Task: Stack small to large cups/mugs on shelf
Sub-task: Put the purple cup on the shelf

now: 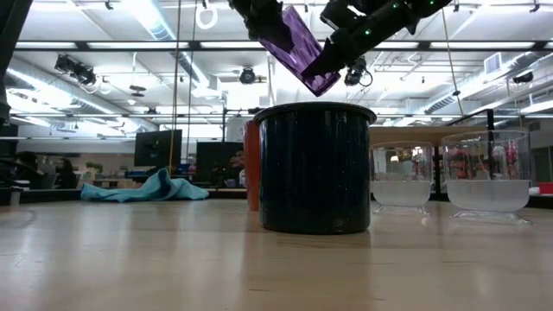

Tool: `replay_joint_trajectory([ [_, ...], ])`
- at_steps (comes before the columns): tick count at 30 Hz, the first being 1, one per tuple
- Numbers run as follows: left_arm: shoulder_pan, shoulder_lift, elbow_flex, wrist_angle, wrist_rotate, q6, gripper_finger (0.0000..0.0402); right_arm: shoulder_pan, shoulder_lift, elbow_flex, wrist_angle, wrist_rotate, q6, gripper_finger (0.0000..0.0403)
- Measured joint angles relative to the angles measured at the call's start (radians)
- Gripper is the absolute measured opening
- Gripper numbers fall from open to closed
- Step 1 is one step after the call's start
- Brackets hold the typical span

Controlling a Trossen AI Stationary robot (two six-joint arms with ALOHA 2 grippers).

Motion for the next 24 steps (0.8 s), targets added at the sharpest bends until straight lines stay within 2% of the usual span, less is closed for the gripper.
replay_joint_trajectory([
  [6, 0.000, -0.036, 0.000, -0.002, -0.008, 0.001, 0.0276, -0.019, -0.001, 0.000, -0.026, -0.004, -0.001, 0.0335],
  [24, -0.006, -0.223, 0.002, -0.031, -0.076, 0.002, 0.0271, -0.065, -0.061, 0.000, -0.112, 0.000, 0.004, 0.0340],
])
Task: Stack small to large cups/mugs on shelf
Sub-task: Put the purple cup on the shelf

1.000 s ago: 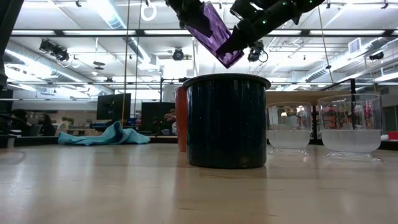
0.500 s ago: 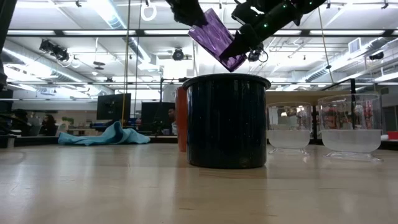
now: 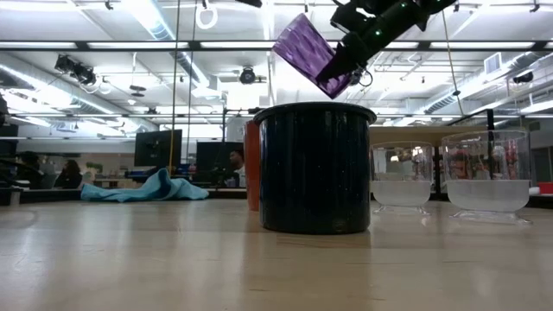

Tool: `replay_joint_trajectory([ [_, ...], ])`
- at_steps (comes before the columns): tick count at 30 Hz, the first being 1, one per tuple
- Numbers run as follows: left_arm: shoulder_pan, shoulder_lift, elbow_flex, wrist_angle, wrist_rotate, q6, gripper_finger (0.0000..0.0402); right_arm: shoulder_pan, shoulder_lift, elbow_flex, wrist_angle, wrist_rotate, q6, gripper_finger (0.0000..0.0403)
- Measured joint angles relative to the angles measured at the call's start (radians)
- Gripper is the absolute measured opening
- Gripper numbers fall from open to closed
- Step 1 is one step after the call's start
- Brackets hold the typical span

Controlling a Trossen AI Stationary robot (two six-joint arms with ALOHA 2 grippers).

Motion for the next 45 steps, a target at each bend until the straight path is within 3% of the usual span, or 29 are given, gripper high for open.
replay_joint_trajectory([
  [6, -0.039, -0.009, -0.042, -0.008, 0.007, -0.001, 0.0255, -0.043, -0.027, -0.010, 0.002, -0.076, 0.045, 0.0334],
  [19, -0.047, -0.221, -0.624, 0.452, 0.008, -0.040, 0.0206, -0.087, -0.031, -0.108, 0.057, -0.161, 0.105, 0.0334],
  [30, -0.050, -0.350, -0.994, 0.864, 0.043, -0.137, 0.0194, -0.103, -0.028, -0.261, 0.498, -0.258, 0.230, 0.0336],
  [39, -0.049, -0.368, -1.122, 1.134, 0.120, -0.135, 0.0190, -0.088, -0.027, -0.423, 0.862, -0.257, 0.342, 0.0335],
  [45, -0.046, -0.368, -1.133, 1.198, 0.124, -0.114, 0.0188, -0.037, -0.019, -0.469, 0.967, -0.204, 0.369, 0.0339],
])
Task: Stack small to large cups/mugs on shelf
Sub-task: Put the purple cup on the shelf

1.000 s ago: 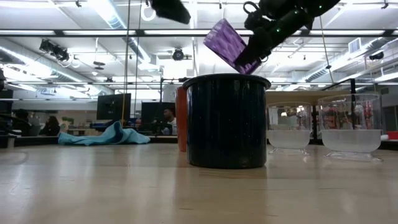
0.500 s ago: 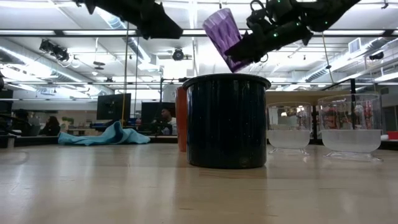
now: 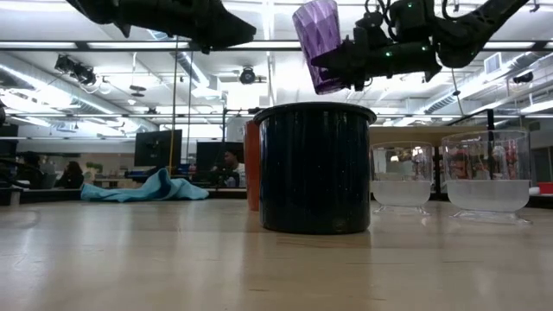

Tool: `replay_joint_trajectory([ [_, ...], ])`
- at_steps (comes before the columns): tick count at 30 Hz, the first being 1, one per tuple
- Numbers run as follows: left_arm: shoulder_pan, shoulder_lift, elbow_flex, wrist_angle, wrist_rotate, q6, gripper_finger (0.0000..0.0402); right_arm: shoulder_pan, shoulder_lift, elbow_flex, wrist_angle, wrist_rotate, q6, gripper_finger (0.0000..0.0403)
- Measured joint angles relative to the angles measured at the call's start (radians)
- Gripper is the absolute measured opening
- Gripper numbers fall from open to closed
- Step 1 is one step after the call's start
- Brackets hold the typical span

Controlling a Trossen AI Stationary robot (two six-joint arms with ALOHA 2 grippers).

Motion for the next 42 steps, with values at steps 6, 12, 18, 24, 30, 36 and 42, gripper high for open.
replay_joint_trajectory([
  [6, 0.000, 0.000, 0.000, 0.004, -0.004, 0.002, 0.0182, 0.042, 0.053, -0.002, 0.034, 0.065, -0.004, 0.0336],
  [12, 0.000, 0.001, 0.000, 0.002, -0.039, 0.008, 0.0176, 0.078, 0.125, -0.001, 0.126, 0.155, -0.006, 0.0336],
  [18, 0.000, 0.001, 0.000, 0.001, -0.042, 0.008, 0.0177, 0.125, 0.174, -0.001, 0.155, 0.281, -0.023, 0.0337],
  [24, 0.000, 0.001, 0.000, -0.004, -0.042, 0.009, 0.0172, 0.172, 0.220, -0.001, 0.236, 0.423, -0.031, 0.0335],
  [30, 0.000, 0.001, 0.000, -0.009, -0.042, 0.009, 0.0171, 0.179, 0.259, -0.001, 0.273, 0.482, 0.020, 0.0335],
  [36, 0.000, 0.001, 0.000, -0.014, -0.042, 0.009, 0.0169, 0.183, 0.304, -0.001, 0.306, 0.484, 0.035, 0.0335],
  [42, 0.026, 0.061, 0.002, 0.029, -0.186, -0.008, 0.0162, 0.179, 0.304, -0.001, 0.311, 0.482, -0.011, 0.0336],
])
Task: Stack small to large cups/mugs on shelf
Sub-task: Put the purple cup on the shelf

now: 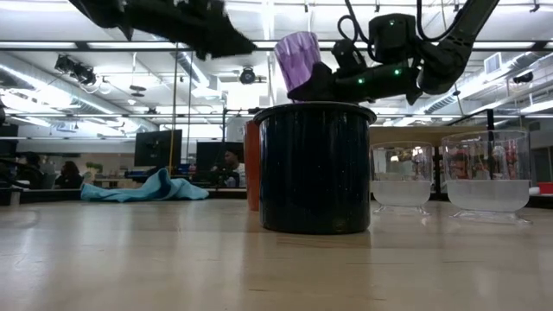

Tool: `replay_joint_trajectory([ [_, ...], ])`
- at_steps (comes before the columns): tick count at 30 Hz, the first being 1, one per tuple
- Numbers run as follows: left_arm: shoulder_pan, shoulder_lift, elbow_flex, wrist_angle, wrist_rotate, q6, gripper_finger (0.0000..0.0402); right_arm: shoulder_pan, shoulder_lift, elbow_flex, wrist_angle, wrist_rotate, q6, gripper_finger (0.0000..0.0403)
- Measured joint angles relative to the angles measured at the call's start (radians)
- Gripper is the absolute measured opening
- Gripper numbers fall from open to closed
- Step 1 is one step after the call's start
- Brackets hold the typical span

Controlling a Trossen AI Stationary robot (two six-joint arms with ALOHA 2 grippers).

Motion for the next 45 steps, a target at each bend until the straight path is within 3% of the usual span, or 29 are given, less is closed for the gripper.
replay_joint_trajectory([
  [9, 0.143, 0.145, 0.011, 0.184, -0.017, -0.140, 0.0139, -0.049, 0.000, 0.000, 0.000, -0.055, 0.015, 0.0337],
  [21, 0.146, 0.297, 0.157, 0.184, 0.010, -0.133, 0.0117, -0.084, -0.002, 0.001, -0.056, -0.117, 0.016, 0.0340],
  [37, 0.146, 0.320, 0.168, 0.205, 0.010, -0.121, 0.0111, -0.095, -0.002, 0.001, -0.059, -0.143, 0.018, 0.0363],
  [45, 0.138, 0.320, 0.168, 0.215, 0.034, -0.116, 0.0110, -0.136, 0.000, 0.045, -0.179, -0.215, 0.042, 0.0391],
])
